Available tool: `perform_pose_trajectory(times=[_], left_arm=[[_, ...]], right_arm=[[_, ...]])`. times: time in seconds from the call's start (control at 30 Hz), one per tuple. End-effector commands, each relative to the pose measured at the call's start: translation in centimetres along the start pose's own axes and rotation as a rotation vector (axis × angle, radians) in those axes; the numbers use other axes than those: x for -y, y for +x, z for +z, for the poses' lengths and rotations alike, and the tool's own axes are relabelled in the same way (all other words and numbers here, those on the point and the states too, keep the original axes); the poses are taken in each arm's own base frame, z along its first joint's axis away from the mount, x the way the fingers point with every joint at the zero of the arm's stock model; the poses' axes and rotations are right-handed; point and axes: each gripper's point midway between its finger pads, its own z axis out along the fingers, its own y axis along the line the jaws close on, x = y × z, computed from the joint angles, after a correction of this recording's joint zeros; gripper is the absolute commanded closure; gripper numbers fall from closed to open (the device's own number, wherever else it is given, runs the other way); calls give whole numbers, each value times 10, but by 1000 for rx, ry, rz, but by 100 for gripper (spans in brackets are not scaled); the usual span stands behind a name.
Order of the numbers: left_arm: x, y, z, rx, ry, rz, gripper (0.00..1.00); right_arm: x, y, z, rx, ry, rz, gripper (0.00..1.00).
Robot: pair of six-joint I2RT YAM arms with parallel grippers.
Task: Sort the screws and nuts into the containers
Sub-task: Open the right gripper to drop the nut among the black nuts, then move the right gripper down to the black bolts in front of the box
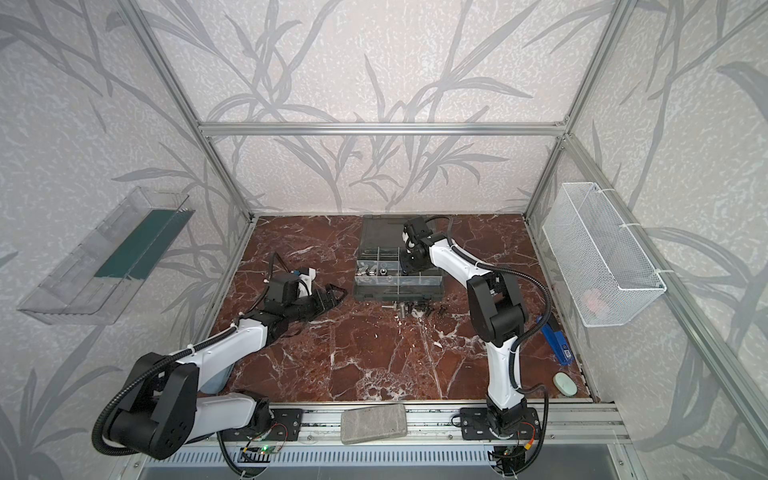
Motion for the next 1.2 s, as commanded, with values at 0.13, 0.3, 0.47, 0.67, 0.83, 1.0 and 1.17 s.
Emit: perform_pose_trajectory(times=[0.13, 0.3, 0.47, 0.67, 0.83, 1.0, 1.17], left_arm=[[3, -2, -5, 13, 16, 2, 2], [5, -2, -5, 13, 22, 1, 2], [8, -3, -5, 11, 33, -2, 2], [11, -3, -4, 6, 46, -10, 2], [13, -5, -2, 6, 58, -16, 2], [19, -7, 1, -7, 76, -20, 2], [23, -9, 5, -22, 93, -28, 2]], right_arm=[[3, -7, -2, 0, 18, -9, 61], [1, -9, -17, 17, 16, -33, 57], [-1, -9, -45, 48, 14, -56, 54], [1, 10, -73, 62, 12, -56, 52], [9, 43, -91, 55, 33, -38, 50], [23, 84, -98, 25, 68, 3, 49], [36, 121, -100, 5, 104, 77, 49]])
